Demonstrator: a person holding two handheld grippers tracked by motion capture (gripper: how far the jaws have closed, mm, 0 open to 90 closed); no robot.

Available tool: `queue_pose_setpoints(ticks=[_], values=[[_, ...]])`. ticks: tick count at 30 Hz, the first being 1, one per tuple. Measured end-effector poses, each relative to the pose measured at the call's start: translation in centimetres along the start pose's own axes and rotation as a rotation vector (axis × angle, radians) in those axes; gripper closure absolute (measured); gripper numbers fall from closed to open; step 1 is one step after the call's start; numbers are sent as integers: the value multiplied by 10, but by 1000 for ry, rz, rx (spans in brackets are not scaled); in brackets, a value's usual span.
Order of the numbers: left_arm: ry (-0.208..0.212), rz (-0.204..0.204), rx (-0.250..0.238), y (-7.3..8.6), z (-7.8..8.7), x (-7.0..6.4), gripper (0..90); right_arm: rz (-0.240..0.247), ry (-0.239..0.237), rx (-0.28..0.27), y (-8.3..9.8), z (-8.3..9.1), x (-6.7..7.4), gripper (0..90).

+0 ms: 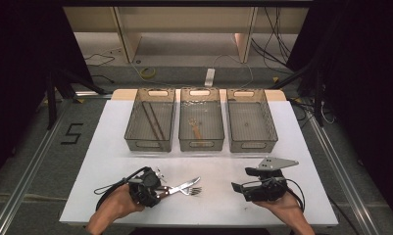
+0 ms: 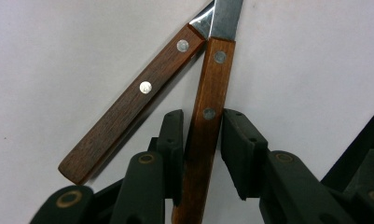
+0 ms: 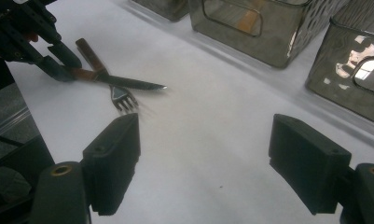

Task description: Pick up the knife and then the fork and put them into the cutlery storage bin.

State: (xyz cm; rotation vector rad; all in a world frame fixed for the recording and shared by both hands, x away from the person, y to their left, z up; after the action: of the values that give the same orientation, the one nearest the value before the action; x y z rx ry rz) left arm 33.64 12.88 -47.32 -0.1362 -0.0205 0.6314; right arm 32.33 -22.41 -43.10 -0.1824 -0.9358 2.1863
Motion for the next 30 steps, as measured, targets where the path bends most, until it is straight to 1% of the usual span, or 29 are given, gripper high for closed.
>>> queue_pose_setpoints(ticks=[5,6,11,15,18,21,23,25,28,30], values=[[-1,0,8,-1,0,0,684,1,-1,2,0,0,0,258],[-3,-9,15,-1,0,0,686,0,-1,0,0,0,0,258],[-3,-14,22,-2,1,0,715,0,0,1,0,0,0,259],[1,-8,21,-3,0,-2,747,2,-2,4,0,-1,1,259],[6,-7,17,-3,0,-2,752,0,-3,4,0,-1,0,259],[21,-4,16,-2,2,1,755,0,-4,1,0,-1,0,259],[34,2,1,-2,3,0,756,0,-4,0,0,-1,0,260],[37,-1,-11,-2,6,0,757,0,-5,1,0,-1,0,260],[42,2,-52,-2,12,-1,757,1,-5,0,0,-1,0,260],[42,4,-91,-2,17,-2,758,0,-6,-1,0,-1,1,260]])
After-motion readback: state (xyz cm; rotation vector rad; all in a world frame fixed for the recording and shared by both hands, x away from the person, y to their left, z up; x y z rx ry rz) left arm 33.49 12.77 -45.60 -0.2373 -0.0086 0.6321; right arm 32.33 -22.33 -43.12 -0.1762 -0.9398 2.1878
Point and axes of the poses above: each handheld gripper's, and its own axes: z roughly backward along the jaws, y roughly out of its underside, x roughly to its left, the point moved 1 cm from there along -z, roughly forward along the jaws, and after that the axes turned 8 degrees about x, right-handed, at the moved point
